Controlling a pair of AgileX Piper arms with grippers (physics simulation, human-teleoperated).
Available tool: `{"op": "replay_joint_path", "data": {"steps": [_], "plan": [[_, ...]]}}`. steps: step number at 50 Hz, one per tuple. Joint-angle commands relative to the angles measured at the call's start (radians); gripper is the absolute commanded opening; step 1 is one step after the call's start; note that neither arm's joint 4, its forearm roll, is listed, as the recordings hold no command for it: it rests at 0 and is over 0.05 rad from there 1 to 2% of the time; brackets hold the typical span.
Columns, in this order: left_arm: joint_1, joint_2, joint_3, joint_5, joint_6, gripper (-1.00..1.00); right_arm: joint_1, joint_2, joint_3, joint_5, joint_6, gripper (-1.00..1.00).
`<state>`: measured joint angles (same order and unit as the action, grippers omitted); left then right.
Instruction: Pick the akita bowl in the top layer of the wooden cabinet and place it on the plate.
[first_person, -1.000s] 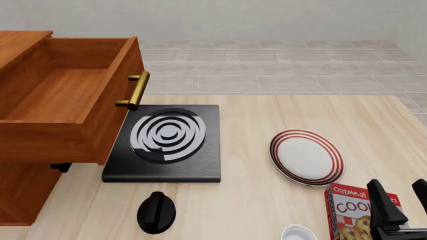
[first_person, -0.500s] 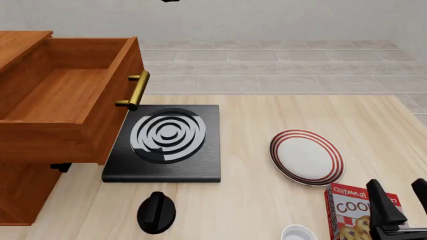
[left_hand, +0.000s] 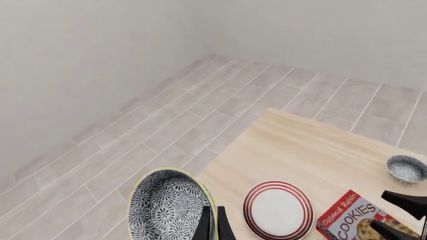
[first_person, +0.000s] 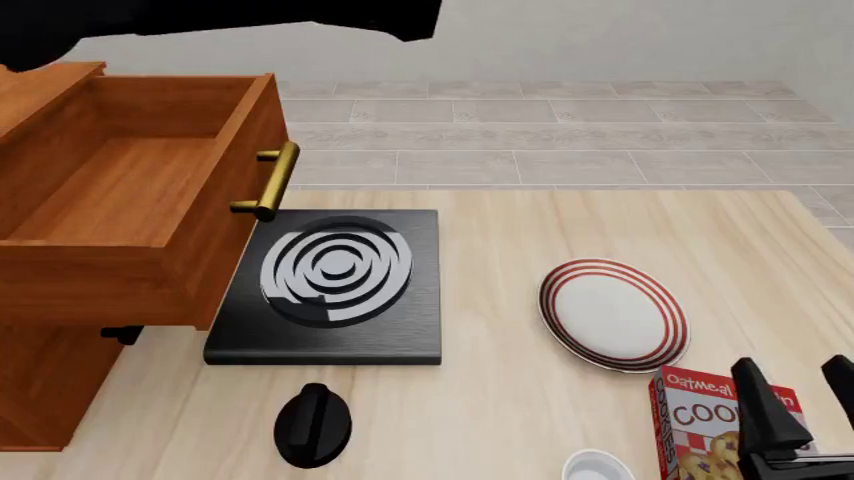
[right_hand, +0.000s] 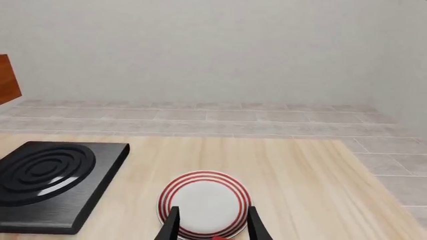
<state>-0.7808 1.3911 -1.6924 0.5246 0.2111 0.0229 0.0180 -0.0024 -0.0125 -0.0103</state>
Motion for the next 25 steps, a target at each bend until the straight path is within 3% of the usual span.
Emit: {"op": "replay_joint_path", "data": {"steps": [1,25], "plan": [[-0.035,0.014,0.016,-0.037,0.009,-1.0,0.004,0.002,0.0,-0.003,-0.006,1.0],[-0.097,0.075,0.032,-0.103,0.028,-1.0,0.011,0.006,0.0,-0.005,-0.015,1.0]]}}
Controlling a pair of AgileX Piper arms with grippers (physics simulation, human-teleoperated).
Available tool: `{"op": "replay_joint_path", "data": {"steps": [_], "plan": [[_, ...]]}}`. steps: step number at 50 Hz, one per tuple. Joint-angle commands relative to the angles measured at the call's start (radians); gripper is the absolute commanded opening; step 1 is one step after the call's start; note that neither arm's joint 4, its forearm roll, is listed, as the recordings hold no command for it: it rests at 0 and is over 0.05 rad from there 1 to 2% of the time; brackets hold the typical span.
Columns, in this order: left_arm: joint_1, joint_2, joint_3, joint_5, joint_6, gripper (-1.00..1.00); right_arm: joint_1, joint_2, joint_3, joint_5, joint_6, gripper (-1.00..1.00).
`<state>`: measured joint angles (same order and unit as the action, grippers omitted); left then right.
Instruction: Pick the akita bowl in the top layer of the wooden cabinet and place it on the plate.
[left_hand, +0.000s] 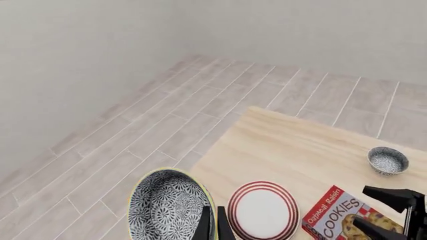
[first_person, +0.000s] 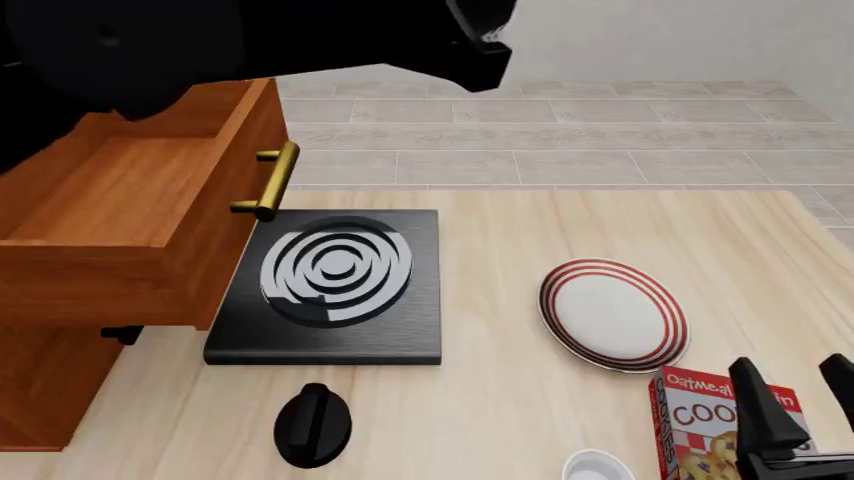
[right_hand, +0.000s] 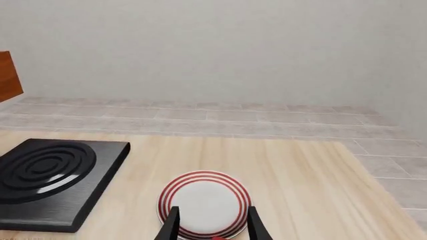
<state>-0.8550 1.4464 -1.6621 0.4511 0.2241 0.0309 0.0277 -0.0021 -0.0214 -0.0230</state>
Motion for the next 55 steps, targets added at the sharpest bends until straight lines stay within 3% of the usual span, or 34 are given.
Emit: {"op": "replay_joint_path", "data": {"steps": [1,36,55], "plan": [[-0.023,0.02,0.005,-0.033,0.016,-1.0,0.003,-0.004,0.0,0.004,-0.002,1.0],[-0.096,0.115,0.087,-0.172,0.053,-1.0,-0.001,-0.027,-0.001,0.021,-0.004,1.0],[-0.206,0.171,0.106,-0.212,0.167,-1.0,0.0,-0.027,-0.001,0.019,-0.004,1.0]]}}
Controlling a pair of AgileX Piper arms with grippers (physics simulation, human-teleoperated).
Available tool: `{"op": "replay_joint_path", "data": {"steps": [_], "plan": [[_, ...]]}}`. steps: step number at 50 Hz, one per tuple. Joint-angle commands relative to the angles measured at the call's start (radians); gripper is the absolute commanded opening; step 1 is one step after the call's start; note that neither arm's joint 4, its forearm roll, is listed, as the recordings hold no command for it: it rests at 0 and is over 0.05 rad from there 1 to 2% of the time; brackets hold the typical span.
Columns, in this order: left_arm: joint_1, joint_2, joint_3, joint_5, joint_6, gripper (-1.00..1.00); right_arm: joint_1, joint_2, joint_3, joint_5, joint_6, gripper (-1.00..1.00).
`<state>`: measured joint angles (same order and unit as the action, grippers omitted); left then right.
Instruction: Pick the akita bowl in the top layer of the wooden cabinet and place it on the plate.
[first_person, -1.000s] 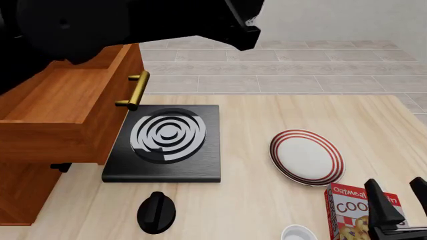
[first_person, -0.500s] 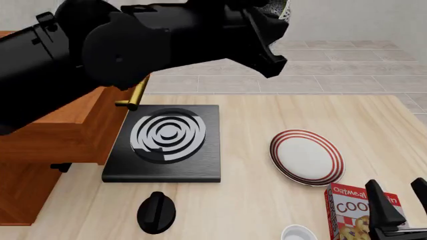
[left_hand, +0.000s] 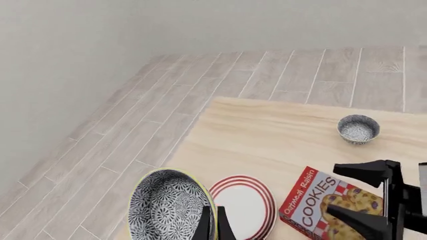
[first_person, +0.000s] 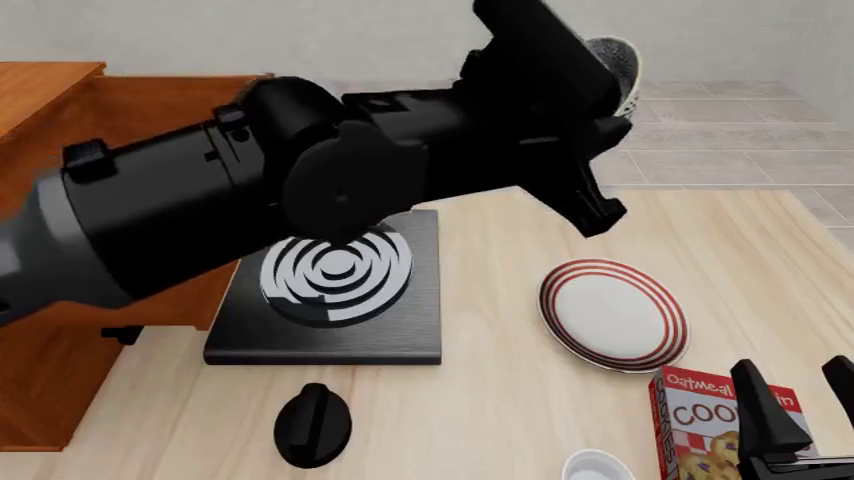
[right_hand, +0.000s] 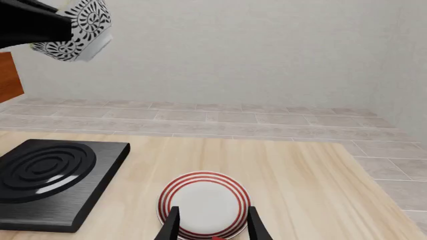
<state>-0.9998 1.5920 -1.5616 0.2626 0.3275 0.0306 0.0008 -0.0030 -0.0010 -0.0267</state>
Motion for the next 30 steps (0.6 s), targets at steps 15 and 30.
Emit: {"op": "replay_joint_path", "data": {"steps": [15,30], "plan": [[-0.102,0.076,0.007,-0.048,0.164,-1.0,0.0,0.0,-0.002,-0.002,-0.003,1.0],[-0.171,0.188,-0.084,-0.006,0.226,-1.0,0.001,0.0,-0.002,-0.002,-0.003,1.0]]}}
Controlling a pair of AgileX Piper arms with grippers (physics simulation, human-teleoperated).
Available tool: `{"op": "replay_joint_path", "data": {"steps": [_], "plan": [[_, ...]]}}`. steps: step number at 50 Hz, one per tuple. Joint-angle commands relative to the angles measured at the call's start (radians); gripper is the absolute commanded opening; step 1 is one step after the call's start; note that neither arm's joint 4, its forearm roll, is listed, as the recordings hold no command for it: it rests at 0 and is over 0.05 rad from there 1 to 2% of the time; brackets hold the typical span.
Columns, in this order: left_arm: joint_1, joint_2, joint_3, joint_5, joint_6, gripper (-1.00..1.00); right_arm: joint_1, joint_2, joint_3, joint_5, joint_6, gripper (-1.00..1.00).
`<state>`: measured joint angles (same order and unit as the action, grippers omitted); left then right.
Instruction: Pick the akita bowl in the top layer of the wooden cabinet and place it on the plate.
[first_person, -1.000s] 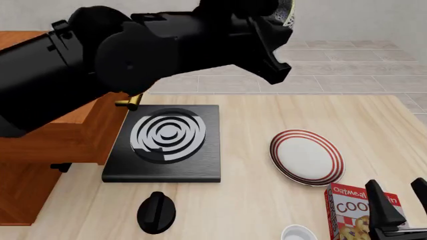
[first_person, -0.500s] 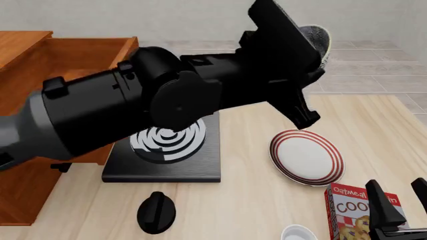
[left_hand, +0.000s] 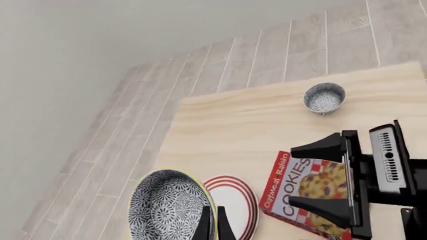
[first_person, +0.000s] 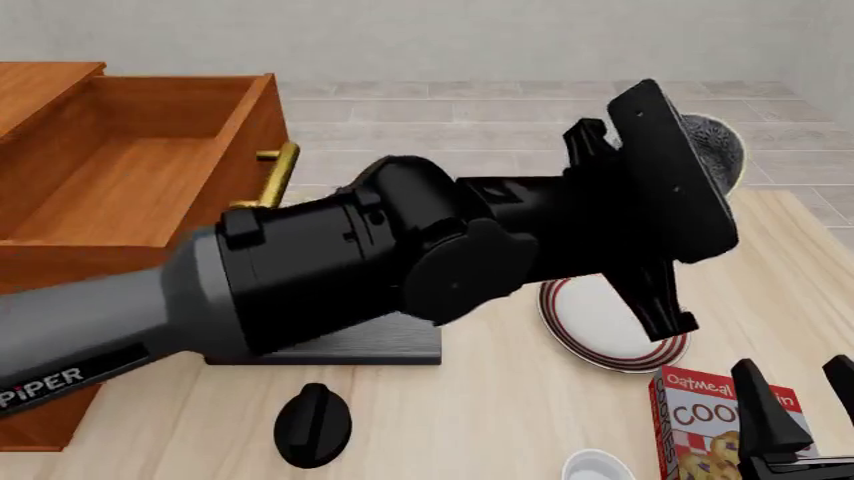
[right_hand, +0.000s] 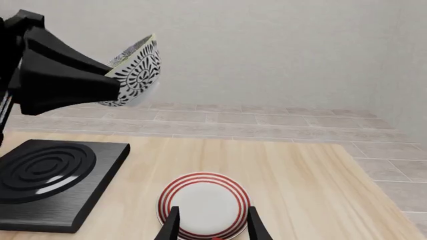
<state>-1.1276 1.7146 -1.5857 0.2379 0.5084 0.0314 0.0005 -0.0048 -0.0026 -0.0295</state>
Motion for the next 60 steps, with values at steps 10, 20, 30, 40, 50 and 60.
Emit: {"op": "replay_joint_path", "data": {"steps": [10,20,30,40,50,60], "plan": [[-0.062,0.098,-0.058,0.021,0.069,-1.0,0.0,0.0,-0.001,-0.003,-0.003,1.0],[-0.043,0.118,-0.05,0.022,0.085,-1.0,0.001,0.002,-0.001,-0.004,-0.005,1.0],[-0.022,0.151,-0.06,0.023,0.086,-1.0,0.001,0.006,-0.001,-0.009,-0.006,1.0],[-0.005,0.197,-0.058,0.012,0.091,-1.0,-0.001,0.008,-0.001,-0.011,-0.005,1.0],[-0.022,0.223,-0.047,-0.002,0.096,-1.0,-0.003,0.002,-0.002,-0.005,-0.006,1.0],[-0.021,0.242,-0.026,-0.017,0.097,-1.0,-0.003,0.002,-0.003,-0.003,-0.004,1.0]]}}
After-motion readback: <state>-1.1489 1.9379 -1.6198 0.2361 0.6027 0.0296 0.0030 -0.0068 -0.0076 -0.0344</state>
